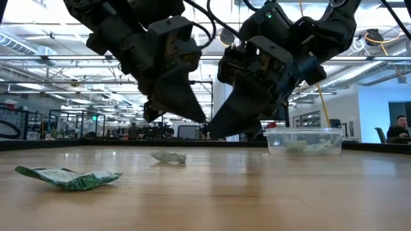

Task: Pick and place Stevia / Truvia into bins
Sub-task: Put the green stevia packet into the transparent bin

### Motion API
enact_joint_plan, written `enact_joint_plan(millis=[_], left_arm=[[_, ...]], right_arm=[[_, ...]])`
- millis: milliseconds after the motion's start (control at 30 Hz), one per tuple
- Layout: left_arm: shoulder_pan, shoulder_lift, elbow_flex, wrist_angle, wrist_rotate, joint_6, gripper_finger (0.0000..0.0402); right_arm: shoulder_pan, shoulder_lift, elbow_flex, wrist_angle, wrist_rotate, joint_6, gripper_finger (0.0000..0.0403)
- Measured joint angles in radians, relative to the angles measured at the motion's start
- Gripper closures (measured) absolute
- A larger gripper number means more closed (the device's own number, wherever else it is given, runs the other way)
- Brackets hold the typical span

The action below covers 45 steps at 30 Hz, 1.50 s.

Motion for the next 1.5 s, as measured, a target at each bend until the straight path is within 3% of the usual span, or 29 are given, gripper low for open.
enact_joint_plan(millis=[200, 467, 767, 1500], left_arm=[[0.000, -0.016, 0.002, -0.091, 0.089, -0.012, 0.0371], [-0.001, -0.013, 0.000, -0.385, 0.001, -0.025, 0.0307], [-0.001, -0.013, 0.001, -0.306, -0.020, -0.033, 0.0236], [-0.003, 0.002, 0.000, -0.334, -0.057, -0.114, 0.0229]], right_arm=[[0.012, 0.000, 0.000, -0.028, 0.025, -0.003, 0.0273], [0.011, 0.000, 0.000, -0.038, 0.024, 0.047, 0.0273], [0.012, 0.000, 0.000, -0.014, 0.024, 0.098, 0.0273], [0.013, 0.000, 0.000, -0.011, 0.023, 0.105, 0.0273]])
